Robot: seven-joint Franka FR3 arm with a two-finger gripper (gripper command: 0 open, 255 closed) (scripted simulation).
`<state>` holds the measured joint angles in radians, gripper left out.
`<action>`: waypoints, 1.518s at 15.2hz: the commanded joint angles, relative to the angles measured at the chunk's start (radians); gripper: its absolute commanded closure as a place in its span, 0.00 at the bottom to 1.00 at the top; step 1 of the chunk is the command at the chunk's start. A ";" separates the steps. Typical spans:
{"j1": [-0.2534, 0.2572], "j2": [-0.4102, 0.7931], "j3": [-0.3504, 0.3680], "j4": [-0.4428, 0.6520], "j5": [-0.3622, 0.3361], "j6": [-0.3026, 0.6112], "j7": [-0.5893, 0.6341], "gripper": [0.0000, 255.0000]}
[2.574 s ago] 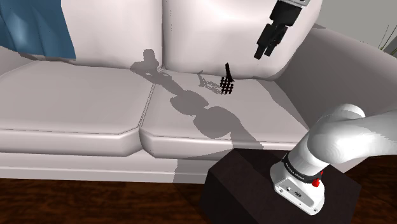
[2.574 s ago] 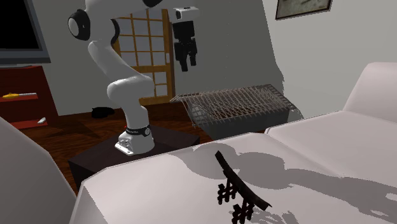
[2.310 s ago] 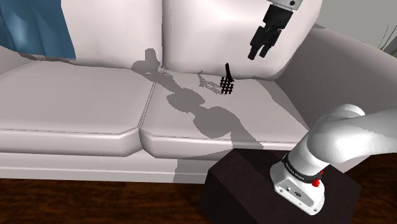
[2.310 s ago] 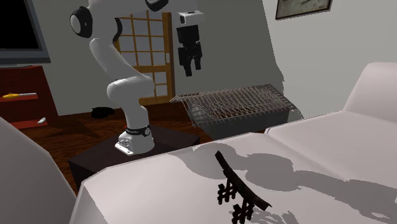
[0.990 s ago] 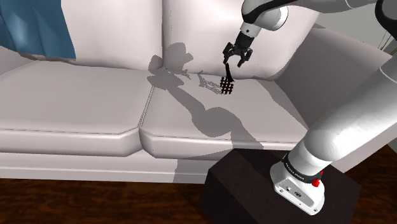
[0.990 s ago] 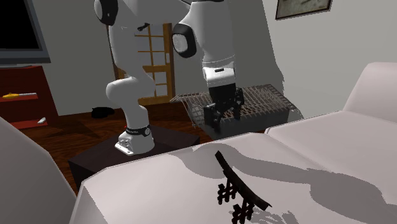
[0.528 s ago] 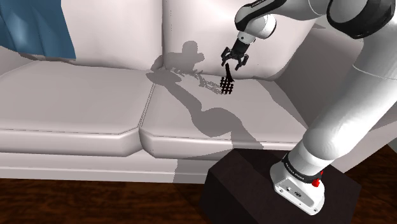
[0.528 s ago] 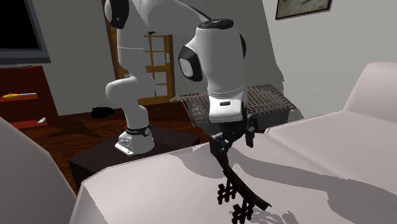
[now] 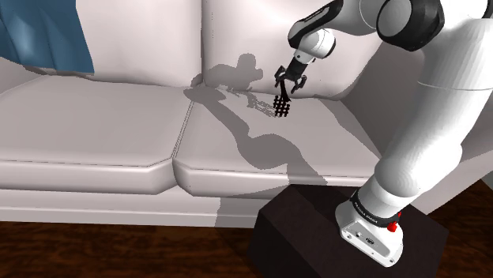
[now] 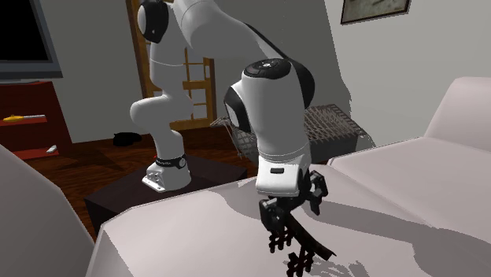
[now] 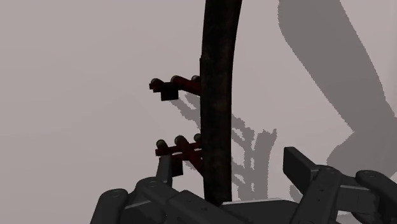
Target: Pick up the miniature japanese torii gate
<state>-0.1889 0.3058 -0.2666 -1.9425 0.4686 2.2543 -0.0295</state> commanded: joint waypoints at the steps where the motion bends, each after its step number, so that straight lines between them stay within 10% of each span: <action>1: -0.002 0.016 0.004 -0.007 0.012 0.021 -0.011 0.00; 5: -0.005 0.036 0.010 -0.014 0.028 0.045 -0.027 0.00; 6: -0.004 0.036 0.010 -0.014 0.028 0.046 -0.026 1.00; 23: 0.004 -0.024 -0.006 0.014 -0.018 -0.033 0.021 1.00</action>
<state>-0.1870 0.2883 -0.2717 -1.9325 0.4554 2.2298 -0.0150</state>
